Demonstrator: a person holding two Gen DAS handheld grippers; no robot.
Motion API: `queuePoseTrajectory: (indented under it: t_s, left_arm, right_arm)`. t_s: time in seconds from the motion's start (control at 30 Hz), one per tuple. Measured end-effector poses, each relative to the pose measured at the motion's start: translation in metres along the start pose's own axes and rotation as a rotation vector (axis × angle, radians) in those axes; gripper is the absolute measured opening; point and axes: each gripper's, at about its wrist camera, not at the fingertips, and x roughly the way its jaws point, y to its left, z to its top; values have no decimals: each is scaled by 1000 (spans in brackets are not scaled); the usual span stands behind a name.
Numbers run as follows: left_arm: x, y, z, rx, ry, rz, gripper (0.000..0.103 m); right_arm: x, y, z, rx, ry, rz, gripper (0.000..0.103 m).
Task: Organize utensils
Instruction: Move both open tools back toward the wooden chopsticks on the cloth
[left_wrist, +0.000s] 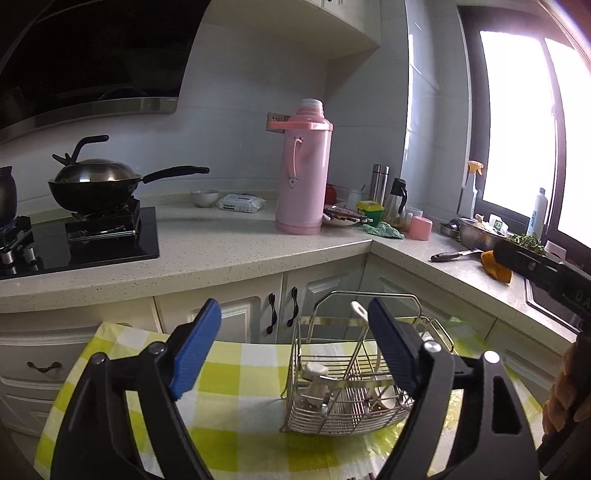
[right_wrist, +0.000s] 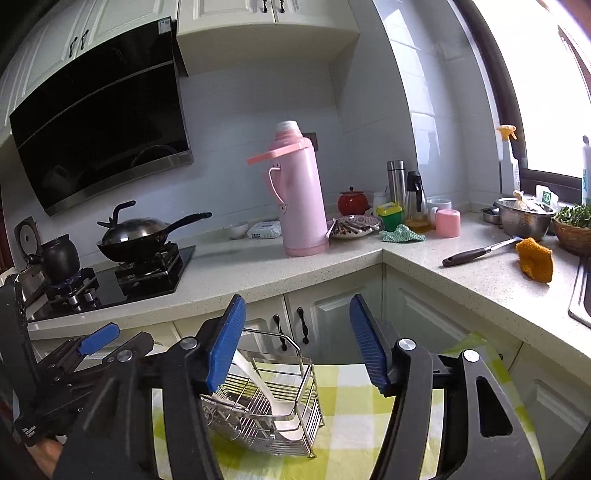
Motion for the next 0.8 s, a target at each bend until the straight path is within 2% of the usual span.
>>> queuePoseTrajectory:
  t_s: [0.17,0.33,0.5,0.67,0.8]
  left_arm:
    - [-41,1,-7,22,-19,26,98]
    - [-80,7,-26,43,5,45,98]
    - [-110,19,-59,14,31,41,98]
    - [-118,25,-90,34,81,61,98]
    - [-118,29,-115,39,135,88,98]
  right_arm:
    - [-43,4,-6,1,-8,-9,61]
    - [-78,7,-31,-12,33,-29,67]
    - [-107,7,-65,-19,76,-53,73]
    - [-121,5,-96,-16,110,-96,75]
    - [-117,4,-120,-27,161,-145,75]
